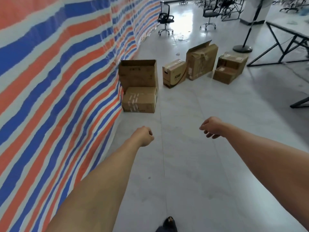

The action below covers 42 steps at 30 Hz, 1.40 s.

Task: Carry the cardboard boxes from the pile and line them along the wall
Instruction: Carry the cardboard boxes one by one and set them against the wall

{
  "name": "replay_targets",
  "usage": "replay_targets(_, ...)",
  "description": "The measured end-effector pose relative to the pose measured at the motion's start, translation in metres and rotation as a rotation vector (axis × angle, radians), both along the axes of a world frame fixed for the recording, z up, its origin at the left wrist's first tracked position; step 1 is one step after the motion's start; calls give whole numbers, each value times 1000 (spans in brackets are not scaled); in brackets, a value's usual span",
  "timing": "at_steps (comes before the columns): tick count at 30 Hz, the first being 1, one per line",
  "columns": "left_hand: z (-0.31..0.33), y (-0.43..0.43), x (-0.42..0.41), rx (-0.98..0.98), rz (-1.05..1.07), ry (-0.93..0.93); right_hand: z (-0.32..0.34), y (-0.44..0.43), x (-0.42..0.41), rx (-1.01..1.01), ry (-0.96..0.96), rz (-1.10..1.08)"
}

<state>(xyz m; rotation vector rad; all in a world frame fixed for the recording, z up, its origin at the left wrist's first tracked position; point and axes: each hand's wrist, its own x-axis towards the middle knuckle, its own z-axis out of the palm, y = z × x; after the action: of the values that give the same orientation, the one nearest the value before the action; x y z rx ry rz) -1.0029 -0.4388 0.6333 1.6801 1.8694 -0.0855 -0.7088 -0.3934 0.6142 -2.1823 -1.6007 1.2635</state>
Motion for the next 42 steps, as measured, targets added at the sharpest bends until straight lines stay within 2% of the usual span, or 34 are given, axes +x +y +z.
replay_targets(7, 2, 165, -18, -13, 37, -37, 3, 167, -7, 5, -5, -12)
replay_targets(14, -37, 346, -18, -85, 113, -39, -52, 367, -20, -66, 50, 44)
replay_targets(20, -39, 492, -13, -109, 214, -106, -60, 536, -27, -129, 23, 106)
replay_targets(27, -69, 621, -54, -156, 370, -121, -65, 710, -89, -105, -7, 226)
replay_targets(35, -142, 805, -130, -264, 514, -177, -124, 903, -160, -254, -108, 285)
replay_targets(42, -147, 936, -177, -277, 599, -277, -115, 1056, -229, -206, -120, 337)
